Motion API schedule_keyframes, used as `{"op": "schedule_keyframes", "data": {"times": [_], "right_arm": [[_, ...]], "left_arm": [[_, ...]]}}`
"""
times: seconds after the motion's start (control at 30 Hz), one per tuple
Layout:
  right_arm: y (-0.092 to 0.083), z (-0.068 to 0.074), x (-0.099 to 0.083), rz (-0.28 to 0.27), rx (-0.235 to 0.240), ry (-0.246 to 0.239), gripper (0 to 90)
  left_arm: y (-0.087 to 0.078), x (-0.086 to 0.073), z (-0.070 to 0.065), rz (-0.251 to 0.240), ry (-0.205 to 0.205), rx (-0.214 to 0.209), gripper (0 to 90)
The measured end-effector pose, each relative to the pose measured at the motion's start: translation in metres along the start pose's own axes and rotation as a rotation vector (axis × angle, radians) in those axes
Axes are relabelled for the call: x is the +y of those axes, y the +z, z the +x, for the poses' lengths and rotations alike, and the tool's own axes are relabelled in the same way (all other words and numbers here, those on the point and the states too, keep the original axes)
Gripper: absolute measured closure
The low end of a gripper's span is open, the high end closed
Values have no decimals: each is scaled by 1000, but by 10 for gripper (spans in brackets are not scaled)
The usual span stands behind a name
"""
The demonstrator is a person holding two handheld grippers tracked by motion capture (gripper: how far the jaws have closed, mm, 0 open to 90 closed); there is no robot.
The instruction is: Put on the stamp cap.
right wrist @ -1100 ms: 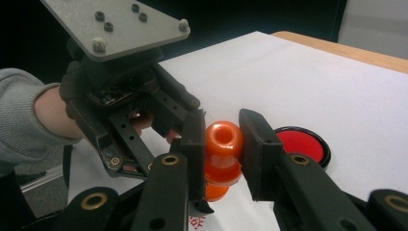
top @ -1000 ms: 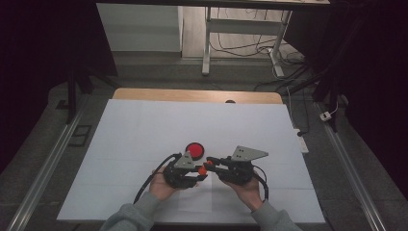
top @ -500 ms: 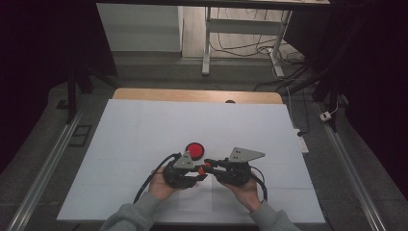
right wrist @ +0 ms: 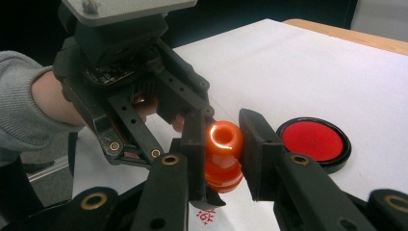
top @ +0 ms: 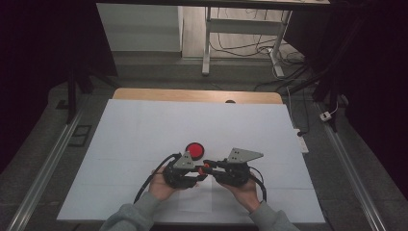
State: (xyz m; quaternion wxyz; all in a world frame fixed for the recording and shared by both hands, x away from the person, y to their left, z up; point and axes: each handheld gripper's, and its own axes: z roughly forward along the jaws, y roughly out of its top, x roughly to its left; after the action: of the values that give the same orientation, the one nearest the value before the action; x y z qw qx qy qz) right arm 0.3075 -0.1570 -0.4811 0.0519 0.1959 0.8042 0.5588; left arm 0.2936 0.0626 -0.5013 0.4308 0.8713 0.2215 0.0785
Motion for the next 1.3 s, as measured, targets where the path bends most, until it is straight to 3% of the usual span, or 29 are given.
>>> {"op": "schedule_keyframes", "data": {"times": [0.9,1.3], "right_arm": [[1,0,-2,7,-1,0,716],[0,0,-1,-3,-2,2,717]], "left_arm": [[-2,1,-2,-11,7,2,649],[-3,1,-4,-26,41,34,653]]}}
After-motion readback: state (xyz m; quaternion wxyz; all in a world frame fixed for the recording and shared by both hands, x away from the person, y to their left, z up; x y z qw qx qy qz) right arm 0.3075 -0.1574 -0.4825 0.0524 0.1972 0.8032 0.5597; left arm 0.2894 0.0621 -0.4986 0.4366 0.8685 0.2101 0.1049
